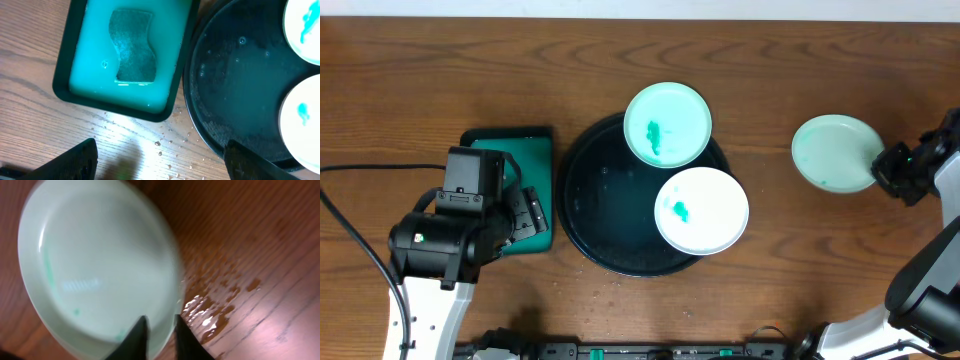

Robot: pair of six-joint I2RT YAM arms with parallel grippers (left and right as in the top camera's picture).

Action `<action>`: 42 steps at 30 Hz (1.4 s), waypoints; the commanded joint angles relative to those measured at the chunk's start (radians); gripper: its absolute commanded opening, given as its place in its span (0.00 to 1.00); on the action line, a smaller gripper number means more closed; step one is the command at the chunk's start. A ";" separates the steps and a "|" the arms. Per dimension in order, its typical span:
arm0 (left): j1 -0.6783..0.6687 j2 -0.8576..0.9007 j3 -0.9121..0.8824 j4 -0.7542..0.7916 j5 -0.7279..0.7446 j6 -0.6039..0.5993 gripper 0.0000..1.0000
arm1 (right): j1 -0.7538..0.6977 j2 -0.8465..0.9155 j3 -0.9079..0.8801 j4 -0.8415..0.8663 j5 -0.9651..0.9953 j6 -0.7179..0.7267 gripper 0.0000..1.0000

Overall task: Clean dirty plates on tray and stack at the side
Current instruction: 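Move the held plate right and set it down at the table's right side, then move the right gripper back and grip the rim of the white plate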

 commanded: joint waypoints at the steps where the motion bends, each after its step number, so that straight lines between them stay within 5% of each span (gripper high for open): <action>1: -0.004 0.003 -0.013 -0.003 -0.002 0.002 0.81 | -0.008 -0.009 0.015 -0.028 -0.089 -0.003 0.23; 7: -0.004 0.003 -0.013 -0.003 -0.002 0.002 0.81 | 0.027 -0.089 0.078 -0.089 -0.188 -0.107 0.24; 10: -0.004 0.003 -0.013 -0.003 -0.002 0.002 0.81 | 0.078 -0.187 0.091 -0.109 -0.228 -0.202 0.43; 15: -0.004 0.003 -0.013 -0.003 -0.002 0.002 0.81 | 0.193 -0.326 0.091 -0.197 -0.228 -0.228 0.45; 16: -0.004 0.003 -0.013 -0.003 -0.002 0.002 0.81 | 0.221 -0.344 0.091 -0.221 -0.228 -0.228 0.51; 18: -0.004 0.003 -0.013 -0.003 -0.002 0.002 0.81 | 0.275 -0.362 0.089 -0.255 -0.248 -0.227 0.90; 19: -0.004 0.003 -0.013 -0.003 -0.002 0.002 0.81 | 0.303 -0.363 0.089 -0.272 -0.267 -0.229 0.99; 31: -0.004 0.003 -0.013 -0.004 -0.002 0.002 0.81 | 0.534 -0.264 -0.097 -0.248 -0.277 -0.289 0.98; 36: -0.004 0.003 -0.013 -0.004 -0.002 0.002 0.81 | 0.573 -0.214 -0.168 -0.118 -0.275 -0.294 0.69; 42: -0.004 0.003 -0.013 -0.007 -0.002 0.002 0.81 | 0.583 -0.131 -0.213 -0.026 -0.254 -0.266 0.66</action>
